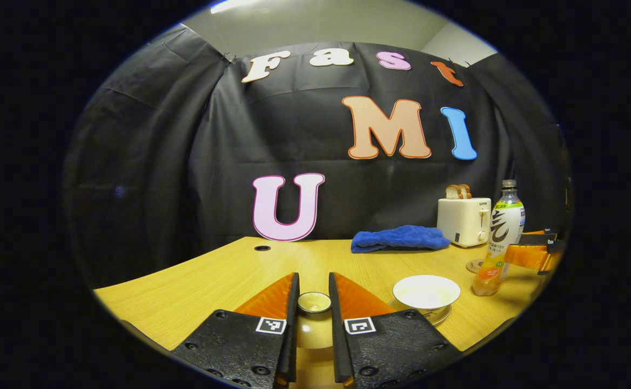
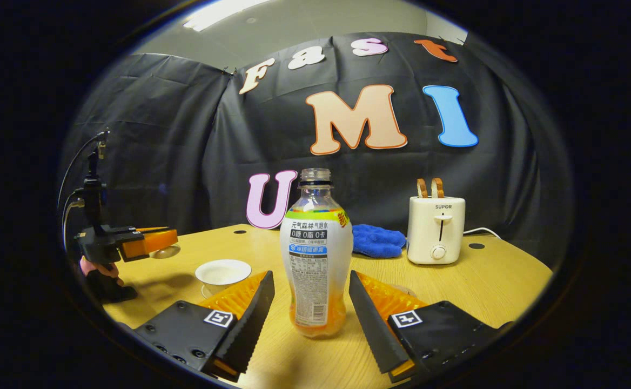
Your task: Open the teacup lid with one hand, grasp the water bottle and pour water into the teacup with the other hand; after pouring, place the water bottle on the coaster and then close the teacup lid.
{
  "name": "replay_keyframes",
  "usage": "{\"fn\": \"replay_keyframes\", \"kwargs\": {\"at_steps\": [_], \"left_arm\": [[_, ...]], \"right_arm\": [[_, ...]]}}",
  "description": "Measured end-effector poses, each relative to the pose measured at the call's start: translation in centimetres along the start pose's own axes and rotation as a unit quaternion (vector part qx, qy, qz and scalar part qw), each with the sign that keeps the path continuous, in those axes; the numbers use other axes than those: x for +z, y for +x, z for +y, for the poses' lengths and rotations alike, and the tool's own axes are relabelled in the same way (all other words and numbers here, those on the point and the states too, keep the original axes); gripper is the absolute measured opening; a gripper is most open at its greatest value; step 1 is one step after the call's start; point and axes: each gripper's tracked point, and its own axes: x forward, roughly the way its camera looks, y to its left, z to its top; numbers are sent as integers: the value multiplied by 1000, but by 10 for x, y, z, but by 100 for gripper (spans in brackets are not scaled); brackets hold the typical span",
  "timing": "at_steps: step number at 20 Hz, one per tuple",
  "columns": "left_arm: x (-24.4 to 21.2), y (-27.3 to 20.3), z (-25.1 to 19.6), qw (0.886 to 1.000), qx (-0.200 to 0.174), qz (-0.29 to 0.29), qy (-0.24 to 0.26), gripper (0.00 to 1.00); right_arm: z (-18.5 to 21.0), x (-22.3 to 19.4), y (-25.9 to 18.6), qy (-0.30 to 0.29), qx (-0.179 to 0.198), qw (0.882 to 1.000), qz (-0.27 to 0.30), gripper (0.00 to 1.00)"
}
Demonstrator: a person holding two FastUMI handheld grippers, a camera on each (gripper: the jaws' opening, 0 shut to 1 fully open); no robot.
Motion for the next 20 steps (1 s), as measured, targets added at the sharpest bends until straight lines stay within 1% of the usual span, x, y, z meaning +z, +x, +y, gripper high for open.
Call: {"fn": "replay_keyframes", "kwargs": {"at_steps": [2,3,4,5,7,9,11,12,14,15,18,20], "left_arm": [[0,0,4,1000,3,0,0,24],[-1,0,4,1000,3,1,0,24],[-1,0,5,1000,2,1,0,24],[-1,0,6,1000,2,1,1,24],[-1,1,9,1000,6,1,1,24],[-2,1,11,1000,8,1,1,24],[-2,1,11,1000,9,1,0,24],[-1,1,11,1000,9,1,0,24],[-1,0,11,1000,9,2,0,24],[-1,1,11,1000,10,1,0,24],[-1,0,13,1000,13,2,1,24],[-2,0,13,1000,13,2,1,24]], "right_arm": [[0,-3,8,0,-5,1000,13,89],[0,-4,11,0,-7,1000,20,93],[-1,-7,16,0,-9,1000,27,93],[0,-8,19,-1,-13,999,33,89],[-1,-9,24,-2,-21,999,40,90],[-4,-9,29,-3,-39,998,45,90],[-9,-16,36,0,-53,997,54,87],[-11,-16,39,-2,-57,997,52,71],[-6,-12,35,-7,-54,997,51,72],[-9,-11,32,-7,-61,997,52,72],[-13,-12,34,-3,-73,996,52,62],[-15,-9,33,-18,-80,995,47,62]]}}
